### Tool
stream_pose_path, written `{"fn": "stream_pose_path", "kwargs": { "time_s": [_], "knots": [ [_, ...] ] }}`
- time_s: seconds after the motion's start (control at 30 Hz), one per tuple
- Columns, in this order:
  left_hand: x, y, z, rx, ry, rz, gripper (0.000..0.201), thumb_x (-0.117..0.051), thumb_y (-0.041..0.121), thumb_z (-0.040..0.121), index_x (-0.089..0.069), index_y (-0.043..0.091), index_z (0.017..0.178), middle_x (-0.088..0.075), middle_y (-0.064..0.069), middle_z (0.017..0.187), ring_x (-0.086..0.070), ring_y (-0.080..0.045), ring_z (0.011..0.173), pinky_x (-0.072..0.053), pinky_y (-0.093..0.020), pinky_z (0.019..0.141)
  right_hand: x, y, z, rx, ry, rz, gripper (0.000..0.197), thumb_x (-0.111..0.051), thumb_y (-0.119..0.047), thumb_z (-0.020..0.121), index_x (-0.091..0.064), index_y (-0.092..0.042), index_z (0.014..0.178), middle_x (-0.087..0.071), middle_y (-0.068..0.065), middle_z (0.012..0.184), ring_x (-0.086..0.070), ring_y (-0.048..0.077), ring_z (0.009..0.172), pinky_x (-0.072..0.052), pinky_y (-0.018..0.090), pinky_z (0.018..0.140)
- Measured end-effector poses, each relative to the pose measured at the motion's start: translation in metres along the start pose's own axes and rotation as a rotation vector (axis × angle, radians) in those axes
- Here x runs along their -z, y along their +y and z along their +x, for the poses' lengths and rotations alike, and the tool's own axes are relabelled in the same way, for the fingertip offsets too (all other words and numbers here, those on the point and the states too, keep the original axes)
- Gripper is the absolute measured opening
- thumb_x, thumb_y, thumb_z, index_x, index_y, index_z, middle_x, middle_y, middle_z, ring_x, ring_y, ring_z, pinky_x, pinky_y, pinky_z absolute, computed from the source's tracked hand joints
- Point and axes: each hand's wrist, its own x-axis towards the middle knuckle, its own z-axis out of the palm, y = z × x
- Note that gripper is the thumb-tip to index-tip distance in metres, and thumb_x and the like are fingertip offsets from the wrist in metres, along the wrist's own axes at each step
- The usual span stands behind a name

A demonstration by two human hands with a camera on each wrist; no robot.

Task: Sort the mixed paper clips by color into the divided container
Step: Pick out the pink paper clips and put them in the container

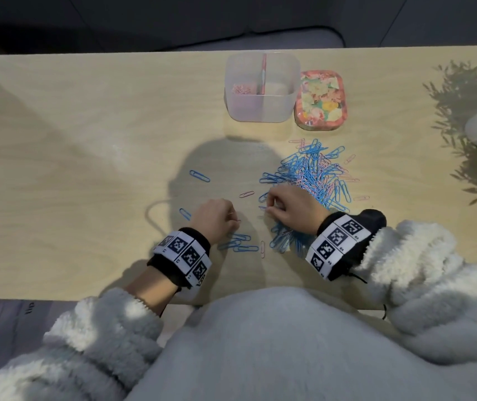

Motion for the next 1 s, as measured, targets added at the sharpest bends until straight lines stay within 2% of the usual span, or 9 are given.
{"fn": "stream_pose_path", "kwargs": {
  "time_s": [0.13, 0.23, 0.3, 0.43, 0.6, 0.7, 0.8, 0.9, 1.0],
  "knots": [
    [-0.001, -0.005, 0.003, -0.085, -0.075, 0.032, 0.008, -0.054, 0.013, 0.085, -0.058, 0.006, 0.087, -0.065, -0.010, 0.097, -0.057, -0.028, 0.089, -0.040, -0.031, 0.073, 0.006, 0.010, -0.005, -0.022, 0.104, 0.190, 0.008, -0.063, -0.010, 0.083, -0.056, -0.007, 0.080, -0.048, -0.006, 0.070, -0.044, 0.003, 0.062, -0.036, 0.010, 0.058],
    [0.000, -0.009, 0.007, -0.094, -0.093, -0.016, 0.006, -0.048, 0.011, 0.087, -0.050, 0.009, 0.081, -0.056, -0.007, 0.087, -0.049, -0.023, 0.079, -0.035, -0.028, 0.067, 0.009, 0.013, -0.007, -0.120, 0.157, 0.356, 0.008, -0.064, -0.005, 0.082, -0.062, -0.007, 0.091, -0.053, -0.007, 0.070, -0.050, -0.005, 0.059, -0.039, 0.006, 0.060],
    [0.004, -0.008, 0.011, -0.062, -0.094, -0.127, 0.012, -0.047, 0.015, 0.089, -0.050, 0.010, 0.078, -0.053, -0.004, 0.080, -0.047, -0.020, 0.071, -0.035, -0.028, 0.063, 0.014, 0.014, -0.009, -0.169, 0.155, 0.399, 0.015, -0.062, -0.005, 0.084, -0.066, -0.004, 0.098, -0.059, -0.002, 0.076, -0.052, -0.001, 0.066, -0.040, 0.010, 0.065],
    [0.016, 0.002, 0.022, 0.003, -0.073, -0.443, 0.031, -0.040, 0.012, 0.091, -0.046, 0.017, 0.061, -0.048, 0.000, 0.061, -0.042, -0.016, 0.058, -0.035, -0.026, 0.053, 0.021, 0.018, -0.011, -0.184, 0.197, 0.221, 0.016, -0.056, -0.002, 0.086, -0.069, 0.000, 0.095, -0.065, 0.019, 0.088, -0.055, 0.023, 0.080, -0.033, 0.021, 0.066],
    [0.026, 0.012, 0.038, 0.018, -0.069, -0.664, 0.033, -0.032, 0.001, 0.092, -0.053, 0.016, 0.073, -0.059, 0.002, 0.060, -0.048, 0.002, 0.041, -0.035, -0.009, 0.039, 0.011, 0.007, -0.013, -0.169, 0.234, -0.097, 0.017, -0.054, -0.016, 0.086, -0.066, -0.013, 0.099, -0.057, 0.008, 0.093, -0.057, 0.026, 0.088, -0.042, 0.034, 0.074],
    [0.026, 0.021, 0.045, 0.023, -0.039, -0.670, 0.032, -0.036, 0.006, 0.092, -0.053, 0.016, 0.067, -0.053, -0.004, 0.064, -0.048, -0.008, 0.050, -0.037, -0.020, 0.047, 0.000, -0.007, -0.009, -0.151, 0.102, -0.172, 0.017, -0.058, -0.031, 0.086, -0.064, -0.019, 0.096, -0.063, 0.004, 0.100, -0.058, 0.023, 0.097, -0.043, 0.035, 0.080],
    [0.021, 0.022, 0.048, -0.017, 0.028, -0.526, 0.017, -0.052, 0.022, 0.088, -0.057, 0.012, 0.075, -0.059, -0.006, 0.069, -0.056, -0.022, 0.065, -0.043, -0.032, 0.063, -0.004, -0.012, -0.001, -0.160, 0.025, -0.178, 0.014, -0.061, -0.027, 0.083, -0.062, -0.019, 0.095, -0.067, 0.001, 0.099, -0.060, 0.022, 0.097, -0.041, 0.031, 0.076],
    [0.014, 0.020, 0.046, -0.070, 0.109, -0.166, 0.016, -0.058, 0.029, 0.086, -0.057, 0.013, 0.091, -0.056, 0.000, 0.075, -0.054, -0.022, 0.076, -0.038, -0.030, 0.067, -0.004, -0.009, 0.000, -0.163, -0.028, -0.154, 0.008, -0.060, -0.021, 0.083, -0.060, -0.016, 0.088, -0.067, 0.001, 0.093, -0.059, 0.021, 0.091, -0.035, 0.028, 0.070],
    [0.008, 0.015, 0.044, -0.128, 0.173, 0.032, 0.018, -0.057, 0.030, 0.087, -0.058, 0.014, 0.096, -0.063, -0.008, 0.095, -0.058, -0.027, 0.092, -0.037, -0.031, 0.071, -0.004, -0.007, -0.004, -0.129, -0.029, -0.112, 0.006, -0.053, -0.016, 0.086, -0.049, -0.018, 0.081, -0.059, 0.000, 0.084, -0.050, 0.017, 0.077, -0.031, 0.026, 0.069]
  ]
}}
